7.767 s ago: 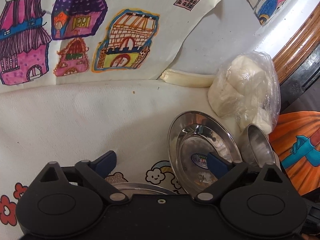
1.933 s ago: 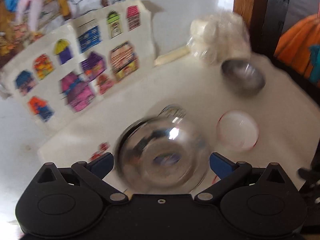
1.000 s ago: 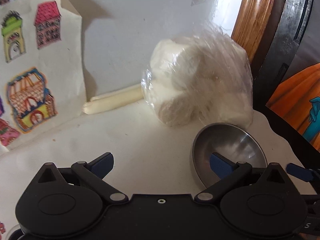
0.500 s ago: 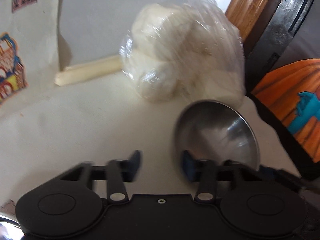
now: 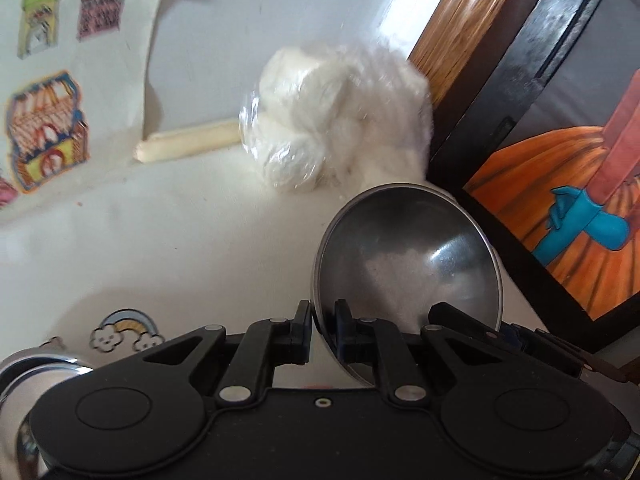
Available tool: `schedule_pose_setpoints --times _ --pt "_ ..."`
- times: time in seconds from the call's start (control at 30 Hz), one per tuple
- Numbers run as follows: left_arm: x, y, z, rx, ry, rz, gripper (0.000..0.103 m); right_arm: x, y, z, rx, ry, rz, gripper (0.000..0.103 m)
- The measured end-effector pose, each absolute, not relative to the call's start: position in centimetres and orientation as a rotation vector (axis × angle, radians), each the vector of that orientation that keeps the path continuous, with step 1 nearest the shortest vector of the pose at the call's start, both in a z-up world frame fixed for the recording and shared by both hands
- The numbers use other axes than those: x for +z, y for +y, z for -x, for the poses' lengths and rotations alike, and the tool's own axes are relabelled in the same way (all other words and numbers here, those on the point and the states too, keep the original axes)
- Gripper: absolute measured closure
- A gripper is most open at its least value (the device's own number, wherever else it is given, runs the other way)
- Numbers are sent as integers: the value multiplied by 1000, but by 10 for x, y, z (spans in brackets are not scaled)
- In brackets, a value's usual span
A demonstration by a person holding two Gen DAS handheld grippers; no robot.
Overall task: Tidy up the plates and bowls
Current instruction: 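Lift the steel bowl with both grippers toward the plate stack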
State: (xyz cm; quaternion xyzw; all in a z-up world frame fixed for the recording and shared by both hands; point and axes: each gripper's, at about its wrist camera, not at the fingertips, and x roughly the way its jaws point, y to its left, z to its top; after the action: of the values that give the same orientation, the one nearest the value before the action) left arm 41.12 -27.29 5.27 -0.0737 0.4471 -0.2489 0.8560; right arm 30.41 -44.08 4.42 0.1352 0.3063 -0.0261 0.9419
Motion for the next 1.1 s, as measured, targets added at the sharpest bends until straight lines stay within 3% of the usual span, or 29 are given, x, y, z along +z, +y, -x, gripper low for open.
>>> schedule_pose_setpoints --times 0.3,0.57,1.1 --pt "93 -228 -358 -559 853 171 91 85 -408 -253 -20 549 -242 77" --pt "93 -173 -303 -576 836 195 91 95 -372 -204 42 538 -242 77" --pt "65 -78 -229 -522 1002 172 90 85 -290 -145 199 718 -234 77"
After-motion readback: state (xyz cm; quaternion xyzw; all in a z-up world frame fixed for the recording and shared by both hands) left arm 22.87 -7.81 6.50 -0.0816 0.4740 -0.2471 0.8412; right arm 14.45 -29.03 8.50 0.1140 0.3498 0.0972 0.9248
